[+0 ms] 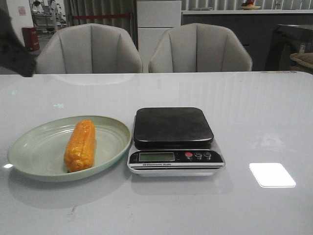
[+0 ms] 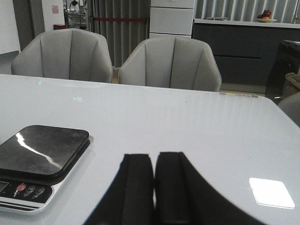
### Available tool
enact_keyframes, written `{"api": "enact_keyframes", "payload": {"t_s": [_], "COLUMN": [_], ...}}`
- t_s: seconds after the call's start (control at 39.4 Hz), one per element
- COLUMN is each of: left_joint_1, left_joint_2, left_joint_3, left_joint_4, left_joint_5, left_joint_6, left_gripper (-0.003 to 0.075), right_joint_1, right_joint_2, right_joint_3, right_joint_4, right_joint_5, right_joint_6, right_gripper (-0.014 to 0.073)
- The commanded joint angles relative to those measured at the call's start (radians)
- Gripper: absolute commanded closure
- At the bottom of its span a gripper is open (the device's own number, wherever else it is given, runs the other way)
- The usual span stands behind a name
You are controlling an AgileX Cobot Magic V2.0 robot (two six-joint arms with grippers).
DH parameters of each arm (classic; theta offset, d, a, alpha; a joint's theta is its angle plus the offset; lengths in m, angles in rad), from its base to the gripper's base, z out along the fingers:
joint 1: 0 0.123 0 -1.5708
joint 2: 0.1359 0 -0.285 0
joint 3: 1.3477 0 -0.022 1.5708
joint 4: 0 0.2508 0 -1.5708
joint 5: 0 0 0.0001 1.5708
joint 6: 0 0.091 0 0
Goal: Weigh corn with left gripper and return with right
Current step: 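Lower the left gripper onto the corn cob on the plate and close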
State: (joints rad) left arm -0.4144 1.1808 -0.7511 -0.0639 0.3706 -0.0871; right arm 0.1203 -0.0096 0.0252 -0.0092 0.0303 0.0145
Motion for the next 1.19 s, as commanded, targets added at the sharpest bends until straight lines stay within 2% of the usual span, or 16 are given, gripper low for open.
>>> {"api": "enact_keyframes", "payload": {"t_s": [0.0, 0.23, 0.69, 0.81, 1.07, 1.17], "left_joint_1": [-0.037, -0.091, -0.093, -0.093, -0.093, -0.093], "left_joint_2": [0.066, 0.279, 0.572, 0.614, 0.635, 0.636], "left_joint_3": [-0.093, -0.222, -0.372, -0.397, -0.416, -0.416], "left_joint_4": [-0.030, -0.050, -0.056, -0.056, -0.056, -0.056], "left_joint_5": [-0.064, -0.014, 0.130, 0.159, 0.171, 0.166], "left_joint_6": [-0.010, -0.013, -0.039, -0.039, -0.039, -0.039], "left_gripper": [0.0204, 0.0204, 0.0219, 0.0309, 0.0609, 0.0607], "right_joint_1": [-0.006, -0.006, -0.006, -0.006, -0.006, -0.006], "right_joint_2": [-0.019, -0.019, -0.019, -0.019, -0.019, -0.019], "right_joint_3": [0.011, 0.011, 0.011, 0.011, 0.011, 0.011], "right_joint_4": [-0.011, -0.011, -0.011, -0.011, -0.011, -0.011], "right_joint_5": [-0.084, -0.084, -0.084, -0.084, -0.084, -0.084], "right_joint_6": [0.002, 0.002, 0.002, 0.002, 0.002, 0.002], "right_gripper": [0.0417, 0.0417, 0.0417, 0.0417, 0.0417, 0.0417]}}
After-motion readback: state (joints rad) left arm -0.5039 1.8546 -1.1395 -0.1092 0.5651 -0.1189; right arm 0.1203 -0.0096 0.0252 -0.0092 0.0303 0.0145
